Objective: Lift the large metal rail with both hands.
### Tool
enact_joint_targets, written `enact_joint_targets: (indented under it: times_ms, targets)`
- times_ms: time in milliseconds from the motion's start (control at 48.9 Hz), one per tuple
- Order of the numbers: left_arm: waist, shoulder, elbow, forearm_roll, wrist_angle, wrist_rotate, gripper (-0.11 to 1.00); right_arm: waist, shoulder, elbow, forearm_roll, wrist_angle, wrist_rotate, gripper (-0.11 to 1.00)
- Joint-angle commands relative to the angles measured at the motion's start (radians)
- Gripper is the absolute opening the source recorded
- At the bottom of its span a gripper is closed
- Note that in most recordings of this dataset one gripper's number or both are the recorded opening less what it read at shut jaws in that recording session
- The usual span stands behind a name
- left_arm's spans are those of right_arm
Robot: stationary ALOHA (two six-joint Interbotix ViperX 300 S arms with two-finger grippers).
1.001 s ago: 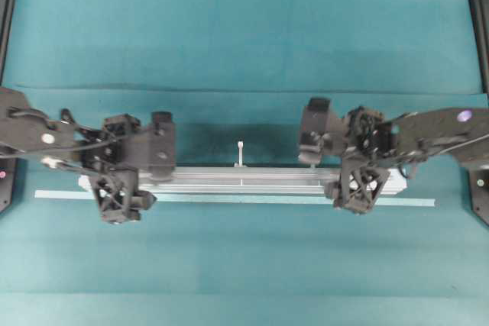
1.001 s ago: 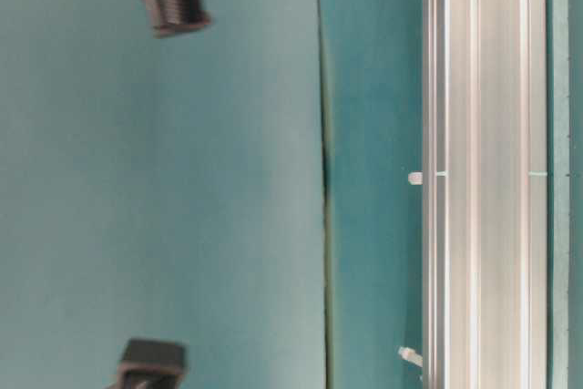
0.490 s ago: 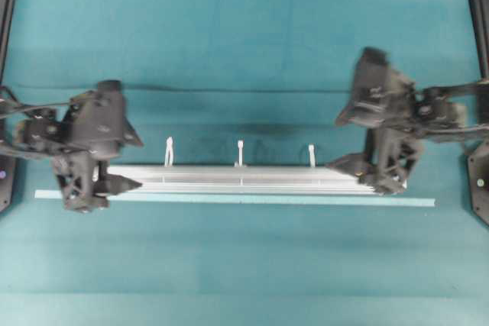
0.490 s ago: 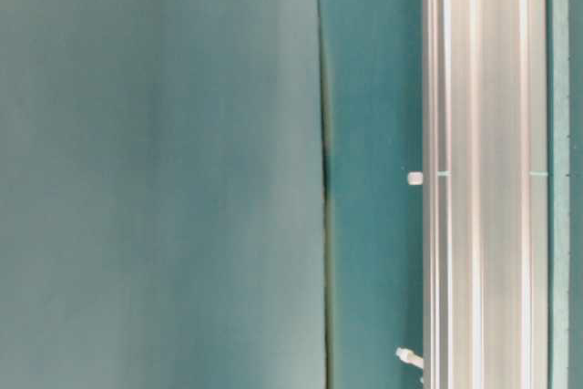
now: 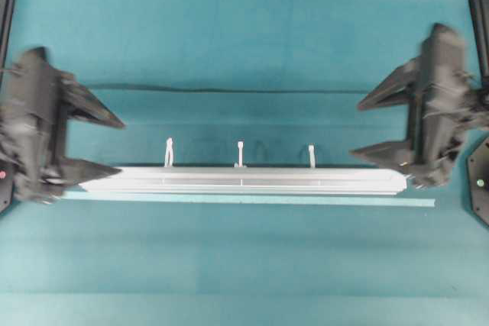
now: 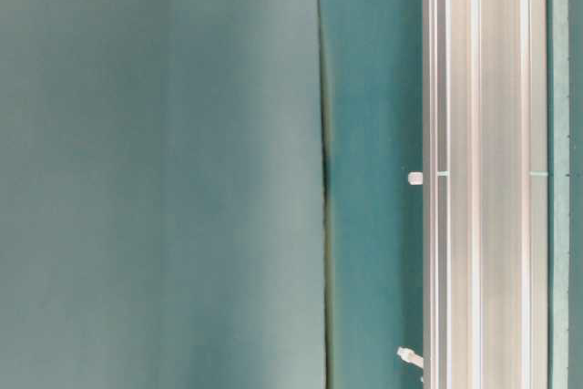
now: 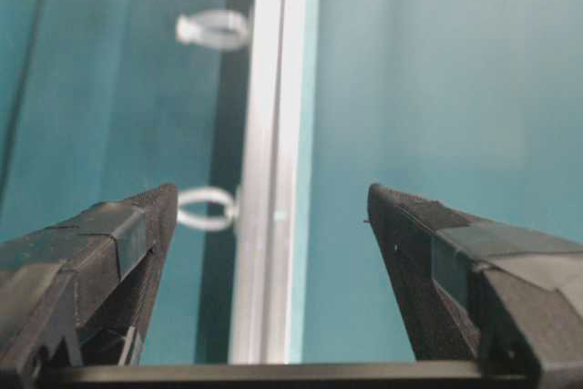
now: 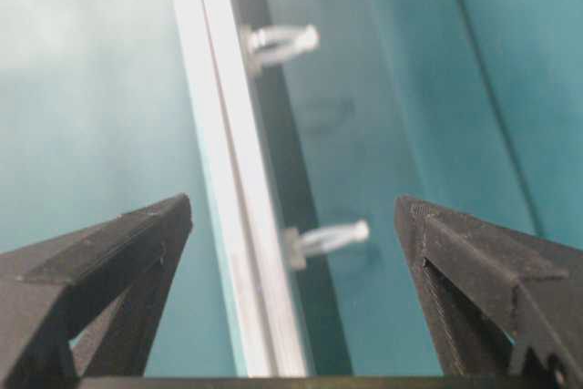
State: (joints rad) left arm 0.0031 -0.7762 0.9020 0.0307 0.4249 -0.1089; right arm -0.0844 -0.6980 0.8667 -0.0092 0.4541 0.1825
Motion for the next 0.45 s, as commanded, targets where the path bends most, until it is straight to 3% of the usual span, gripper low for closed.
enact_joint_targets:
  times_ms: [0, 204, 429]
  targets:
    - [0.0, -0.028, -0.008, 0.0, -0.009, -0.003, 0.9, -0.006, -0.032, 0.005, -0.002, -0.023, 0.003, 0.96]
    - [0.002, -0.087, 0.0, 0.0, -0.028, -0.006, 0.9, -0.014, -0.114, 0.025, -0.002, -0.038, 0.003, 0.96]
    - [0.005, -0.172, 0.003, 0.0, -0.127, -0.008, 0.9, -0.02, -0.212, 0.034, -0.002, -0.061, 0.003, 0.96]
